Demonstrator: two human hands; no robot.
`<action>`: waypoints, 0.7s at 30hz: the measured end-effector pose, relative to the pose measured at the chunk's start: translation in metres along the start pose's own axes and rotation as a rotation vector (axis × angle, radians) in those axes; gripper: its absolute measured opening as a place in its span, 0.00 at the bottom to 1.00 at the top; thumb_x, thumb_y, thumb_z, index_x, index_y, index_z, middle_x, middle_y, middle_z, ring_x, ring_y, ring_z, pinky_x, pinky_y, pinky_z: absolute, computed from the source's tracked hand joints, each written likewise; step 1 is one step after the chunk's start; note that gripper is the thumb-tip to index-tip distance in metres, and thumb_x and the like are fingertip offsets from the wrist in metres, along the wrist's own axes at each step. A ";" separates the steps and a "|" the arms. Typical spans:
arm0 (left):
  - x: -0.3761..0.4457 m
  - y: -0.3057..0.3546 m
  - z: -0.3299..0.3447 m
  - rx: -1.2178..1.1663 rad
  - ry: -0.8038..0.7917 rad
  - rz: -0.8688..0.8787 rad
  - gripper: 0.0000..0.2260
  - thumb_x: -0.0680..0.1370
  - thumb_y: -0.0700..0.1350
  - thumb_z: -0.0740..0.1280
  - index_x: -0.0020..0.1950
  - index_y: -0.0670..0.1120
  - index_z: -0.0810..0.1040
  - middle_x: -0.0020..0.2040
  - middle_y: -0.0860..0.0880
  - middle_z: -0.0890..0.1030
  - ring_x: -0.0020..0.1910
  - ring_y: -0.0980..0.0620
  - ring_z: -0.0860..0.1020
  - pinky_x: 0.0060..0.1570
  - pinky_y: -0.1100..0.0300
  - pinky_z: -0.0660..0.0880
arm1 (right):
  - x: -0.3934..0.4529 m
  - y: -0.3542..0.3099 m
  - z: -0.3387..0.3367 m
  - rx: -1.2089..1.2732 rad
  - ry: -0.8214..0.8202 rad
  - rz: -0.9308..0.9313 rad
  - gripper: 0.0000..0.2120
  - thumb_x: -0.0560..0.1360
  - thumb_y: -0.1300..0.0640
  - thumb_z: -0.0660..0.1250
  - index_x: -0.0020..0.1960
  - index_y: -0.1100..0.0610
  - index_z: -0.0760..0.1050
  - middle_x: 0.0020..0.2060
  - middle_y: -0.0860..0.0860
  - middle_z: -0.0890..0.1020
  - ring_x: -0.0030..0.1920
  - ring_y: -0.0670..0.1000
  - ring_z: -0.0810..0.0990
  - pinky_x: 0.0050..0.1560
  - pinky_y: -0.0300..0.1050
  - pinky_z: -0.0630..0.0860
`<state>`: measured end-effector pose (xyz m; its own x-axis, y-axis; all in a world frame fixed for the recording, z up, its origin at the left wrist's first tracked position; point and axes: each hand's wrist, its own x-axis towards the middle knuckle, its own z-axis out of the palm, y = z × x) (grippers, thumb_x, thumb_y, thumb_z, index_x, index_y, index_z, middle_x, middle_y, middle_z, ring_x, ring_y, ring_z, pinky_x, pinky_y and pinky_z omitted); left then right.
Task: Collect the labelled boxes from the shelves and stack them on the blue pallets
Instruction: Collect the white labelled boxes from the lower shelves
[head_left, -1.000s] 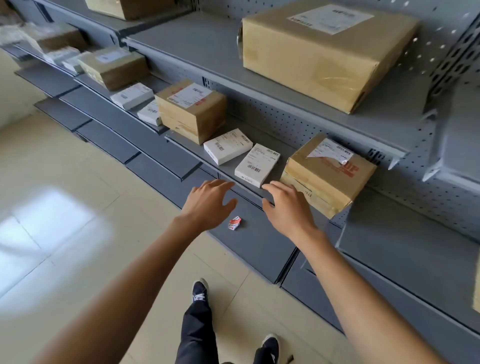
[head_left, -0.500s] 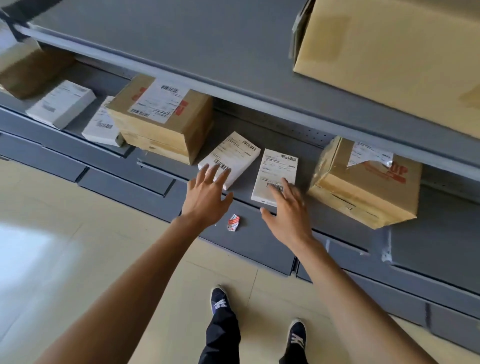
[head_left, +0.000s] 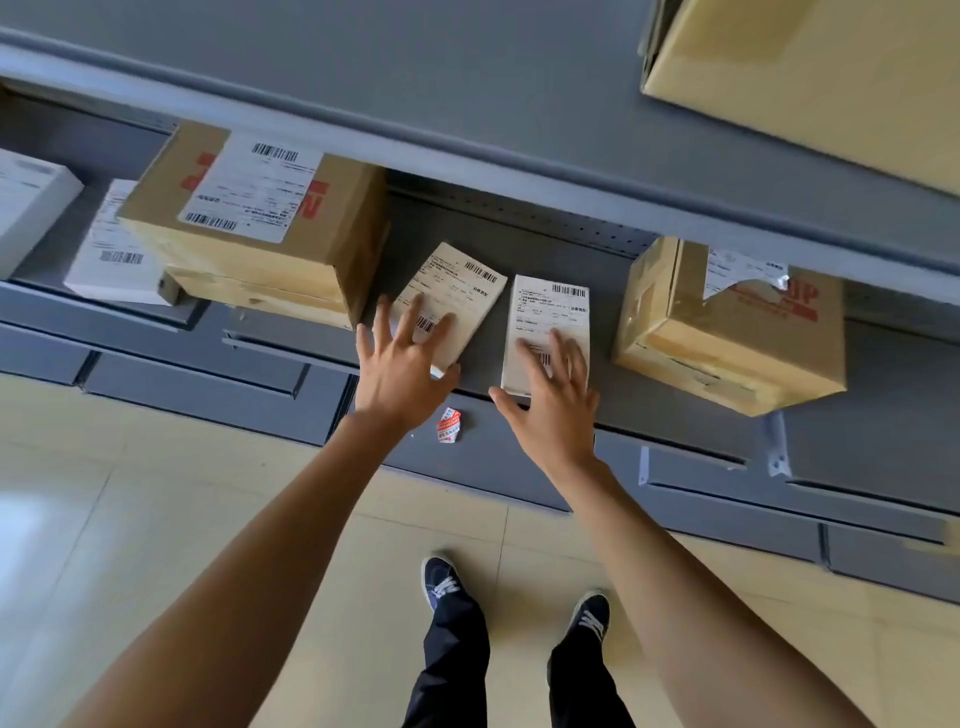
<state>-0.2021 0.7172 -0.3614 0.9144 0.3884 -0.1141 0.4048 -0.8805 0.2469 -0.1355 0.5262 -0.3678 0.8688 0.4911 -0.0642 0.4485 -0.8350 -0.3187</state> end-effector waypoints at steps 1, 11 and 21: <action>-0.002 0.000 0.000 -0.010 0.013 0.002 0.31 0.77 0.60 0.68 0.78 0.58 0.65 0.81 0.46 0.57 0.80 0.34 0.50 0.74 0.31 0.55 | -0.002 0.000 0.001 0.014 0.012 0.007 0.29 0.75 0.39 0.68 0.73 0.46 0.68 0.78 0.54 0.60 0.77 0.60 0.57 0.57 0.65 0.72; -0.039 -0.002 0.000 -0.083 0.086 0.000 0.28 0.72 0.57 0.75 0.71 0.56 0.75 0.75 0.45 0.65 0.71 0.36 0.62 0.65 0.38 0.70 | -0.036 0.015 0.004 0.020 0.081 -0.047 0.26 0.73 0.42 0.69 0.69 0.46 0.73 0.76 0.51 0.65 0.75 0.57 0.62 0.53 0.60 0.73; -0.121 0.030 -0.017 -0.161 0.215 0.003 0.27 0.71 0.54 0.77 0.70 0.56 0.77 0.74 0.45 0.67 0.70 0.37 0.64 0.63 0.36 0.72 | -0.114 0.049 -0.046 0.075 0.207 -0.207 0.26 0.74 0.40 0.64 0.69 0.49 0.74 0.75 0.48 0.69 0.75 0.54 0.65 0.62 0.59 0.71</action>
<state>-0.3004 0.6480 -0.3239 0.8885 0.4501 0.0891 0.3824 -0.8337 0.3984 -0.2027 0.4182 -0.3321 0.7881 0.5818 0.2008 0.6106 -0.6979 -0.3743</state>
